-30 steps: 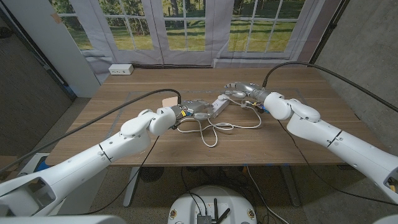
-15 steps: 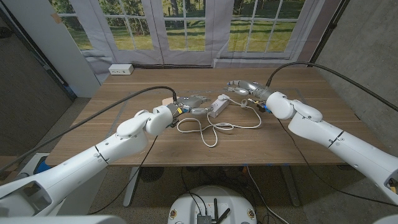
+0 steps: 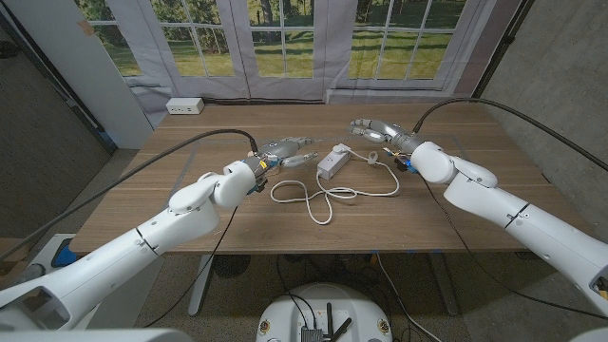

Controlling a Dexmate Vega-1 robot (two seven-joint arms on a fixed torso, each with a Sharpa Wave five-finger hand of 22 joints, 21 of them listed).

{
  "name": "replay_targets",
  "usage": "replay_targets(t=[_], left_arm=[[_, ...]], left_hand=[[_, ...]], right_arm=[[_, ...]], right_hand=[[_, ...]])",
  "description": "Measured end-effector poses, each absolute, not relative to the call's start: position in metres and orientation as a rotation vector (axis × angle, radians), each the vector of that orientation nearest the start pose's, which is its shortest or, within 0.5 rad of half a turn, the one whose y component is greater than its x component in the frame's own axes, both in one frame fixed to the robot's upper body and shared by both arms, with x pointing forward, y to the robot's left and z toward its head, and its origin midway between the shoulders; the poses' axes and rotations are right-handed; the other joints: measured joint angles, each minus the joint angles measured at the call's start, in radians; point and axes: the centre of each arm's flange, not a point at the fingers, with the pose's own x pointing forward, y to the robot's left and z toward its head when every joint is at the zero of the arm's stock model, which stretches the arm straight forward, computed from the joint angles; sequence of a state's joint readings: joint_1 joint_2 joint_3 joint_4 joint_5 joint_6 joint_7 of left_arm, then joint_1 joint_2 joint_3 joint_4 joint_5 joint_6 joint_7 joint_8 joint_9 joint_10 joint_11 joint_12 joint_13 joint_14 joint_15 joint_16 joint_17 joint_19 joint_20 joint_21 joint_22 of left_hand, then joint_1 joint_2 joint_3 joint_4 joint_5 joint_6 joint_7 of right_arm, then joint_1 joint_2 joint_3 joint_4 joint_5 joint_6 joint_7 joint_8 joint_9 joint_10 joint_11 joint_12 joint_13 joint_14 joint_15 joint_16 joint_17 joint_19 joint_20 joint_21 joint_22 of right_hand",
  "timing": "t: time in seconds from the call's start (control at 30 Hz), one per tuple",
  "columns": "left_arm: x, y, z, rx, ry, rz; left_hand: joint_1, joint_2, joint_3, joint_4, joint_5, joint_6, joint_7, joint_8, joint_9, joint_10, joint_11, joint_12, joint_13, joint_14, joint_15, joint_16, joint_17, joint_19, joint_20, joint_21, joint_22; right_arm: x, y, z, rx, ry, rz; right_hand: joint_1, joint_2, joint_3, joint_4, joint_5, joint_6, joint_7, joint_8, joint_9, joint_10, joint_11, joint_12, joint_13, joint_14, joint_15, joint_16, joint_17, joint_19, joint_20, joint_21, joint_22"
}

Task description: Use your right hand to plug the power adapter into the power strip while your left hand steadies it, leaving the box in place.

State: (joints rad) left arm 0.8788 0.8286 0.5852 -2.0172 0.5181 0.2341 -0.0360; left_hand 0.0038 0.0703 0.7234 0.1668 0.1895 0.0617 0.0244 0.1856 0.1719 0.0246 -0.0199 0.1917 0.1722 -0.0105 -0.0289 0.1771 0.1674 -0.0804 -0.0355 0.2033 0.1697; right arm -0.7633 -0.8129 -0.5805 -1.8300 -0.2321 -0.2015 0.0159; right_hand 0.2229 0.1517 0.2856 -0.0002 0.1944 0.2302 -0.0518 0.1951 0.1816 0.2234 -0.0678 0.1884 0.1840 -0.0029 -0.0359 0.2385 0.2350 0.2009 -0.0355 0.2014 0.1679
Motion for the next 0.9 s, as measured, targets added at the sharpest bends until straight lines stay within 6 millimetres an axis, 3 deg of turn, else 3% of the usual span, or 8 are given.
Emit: replay_targets(t=[0.37,0.9], left_arm=[[0.542,0.190,0.017,1.267,-0.758,-0.059],[0.561,0.222,0.020,1.100,-0.795,-0.009]], left_hand=[[0.015,0.007,0.012,-0.012,0.000,0.008,0.002,0.000,0.000,-0.010,0.015,0.000,0.000,0.000,0.000,0.000,-0.005,0.011,0.000,0.000,-0.002],[0.024,0.008,0.021,-0.027,0.000,0.023,0.003,0.000,0.000,-0.009,0.016,0.000,0.000,-0.004,0.004,0.000,-0.005,0.036,0.000,0.000,-0.002]], right_arm=[[0.589,-0.218,0.033,-1.041,-0.612,0.123],[0.594,-0.232,0.028,-0.906,-0.614,0.090]], right_hand=[[0.000,0.000,0.000,-0.001,-0.006,-0.022,-0.003,-0.008,0.000,-0.022,0.003,-0.004,0.000,0.000,0.000,0.000,0.000,0.006,-0.006,0.000,0.000],[0.000,0.000,0.004,-0.010,-0.006,-0.031,-0.005,-0.008,-0.004,-0.027,0.009,-0.004,0.000,0.018,0.004,0.008,0.000,0.032,-0.003,0.000,-0.005]])
